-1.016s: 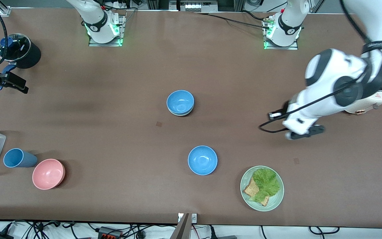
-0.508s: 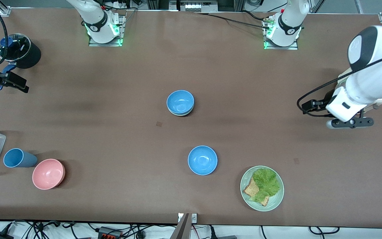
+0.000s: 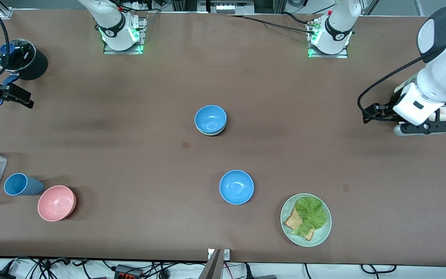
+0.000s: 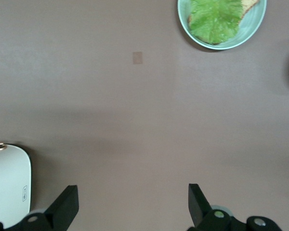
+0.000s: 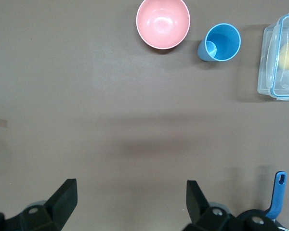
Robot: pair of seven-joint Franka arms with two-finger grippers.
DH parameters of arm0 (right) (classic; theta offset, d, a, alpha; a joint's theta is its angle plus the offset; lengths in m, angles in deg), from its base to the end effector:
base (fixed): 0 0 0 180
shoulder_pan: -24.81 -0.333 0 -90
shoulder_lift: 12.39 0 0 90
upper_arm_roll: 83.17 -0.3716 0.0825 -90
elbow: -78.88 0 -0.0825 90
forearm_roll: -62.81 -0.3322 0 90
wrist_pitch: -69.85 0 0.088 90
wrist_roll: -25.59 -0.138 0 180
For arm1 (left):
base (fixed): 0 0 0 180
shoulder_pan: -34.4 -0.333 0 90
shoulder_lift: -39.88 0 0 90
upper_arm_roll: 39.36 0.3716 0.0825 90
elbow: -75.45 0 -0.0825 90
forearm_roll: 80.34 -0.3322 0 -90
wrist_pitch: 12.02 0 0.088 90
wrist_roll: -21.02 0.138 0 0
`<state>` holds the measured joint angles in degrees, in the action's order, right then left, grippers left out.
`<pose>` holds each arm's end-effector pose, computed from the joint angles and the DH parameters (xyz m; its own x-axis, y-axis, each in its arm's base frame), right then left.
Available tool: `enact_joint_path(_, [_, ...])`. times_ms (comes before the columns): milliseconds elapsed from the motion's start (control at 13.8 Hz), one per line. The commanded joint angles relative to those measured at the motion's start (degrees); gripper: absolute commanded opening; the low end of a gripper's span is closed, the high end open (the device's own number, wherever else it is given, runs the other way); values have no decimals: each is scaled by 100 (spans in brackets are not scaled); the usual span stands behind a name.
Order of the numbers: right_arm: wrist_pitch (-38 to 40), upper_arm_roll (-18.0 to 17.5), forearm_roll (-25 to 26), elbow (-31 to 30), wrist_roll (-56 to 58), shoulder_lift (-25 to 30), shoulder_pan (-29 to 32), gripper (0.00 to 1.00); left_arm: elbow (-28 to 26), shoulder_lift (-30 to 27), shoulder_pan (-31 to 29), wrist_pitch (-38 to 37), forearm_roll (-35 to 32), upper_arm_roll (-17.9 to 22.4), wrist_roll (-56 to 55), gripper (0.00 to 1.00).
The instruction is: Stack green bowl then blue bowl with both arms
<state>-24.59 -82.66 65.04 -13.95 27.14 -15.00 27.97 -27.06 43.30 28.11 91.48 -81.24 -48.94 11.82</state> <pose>0.5221 -0.0385 0.6117 0.9992 -0.0340 -0.0186 -0.0333 -0.9987 0.0387 0.5279 -0.0263 0.5460 0.9943 0.0992 -0.0402 0.0988 -0.9950 -0.0118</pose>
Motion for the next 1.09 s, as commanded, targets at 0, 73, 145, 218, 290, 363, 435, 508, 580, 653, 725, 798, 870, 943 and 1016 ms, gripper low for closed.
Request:
enact_joint_path(0, [102, -16, 85, 36, 83, 41, 1, 100, -190, -157, 162, 48, 46, 316, 173, 100])
enact_joint_path(73, [102, -16, 85, 36, 83, 41, 1, 100, -199, -174, 206, 22, 46, 325, 173, 100])
enact_joint_path(145, [102, -16, 85, 36, 83, 41, 1, 100, -191, -183, 216, 13, 37, 325, 182, 100])
enact_joint_path(218, [102, -25, 85, 36, 91, 41, 1, 100, -191, -244, 198, 13, 37, 342, 208, 100])
enact_joint_path(290, [102, -25, 85, 45, 100, 50, 1, 100, -138, -314, 198, 4, 37, 447, 208, 100])
enact_joint_path(363, [102, -25, 67, 37, 92, 50, 1, 100, -94, -393, 207, -66, 37, 474, 226, 100])
enact_joint_path(435, [102, -16, 50, 45, 74, 41, 9, 100, -24, -455, 207, -240, 46, 483, 322, 100])
enact_joint_path(508, [102, -16, 50, 45, 74, 41, 10, 100, 28, -447, 224, -338, 46, 483, 462, 100])
enact_joint_path(580, [111, -16, 50, 37, 100, 50, 10, 100, 38, -438, 224, -348, 116, 483, 481, 100])
enact_joint_path(653, [180, -16, 50, 45, 100, 59, 10, 100, 38, -430, 224, -339, 125, 483, 463, 100])
enact_joint_path(725, [190, -16, 50, 37, 100, 59, 1, 100, 38, -429, 224, -348, 125, 483, 446, 100])
enact_joint_path(798, [190, -16, 50, 45, 100, 59, 1, 100, 38, -438, 224, -348, 125, 483, 437, 100])
enact_joint_path(870, [190, -16, 50, 37, 92, 59, 1, 100, 38, -438, 224, -348, 134, 483, 437, 100])
enact_joint_path(943, [190, -16, 58, 36, 91, 59, 1, 100, 38, -430, 251, -339, 134, 483, 437, 100])
enact_joint_path(1016, [190, -16, 50, 45, 91, 59, 1, 100, 38, -429, 260, -339, 134, 483, 437, 100])
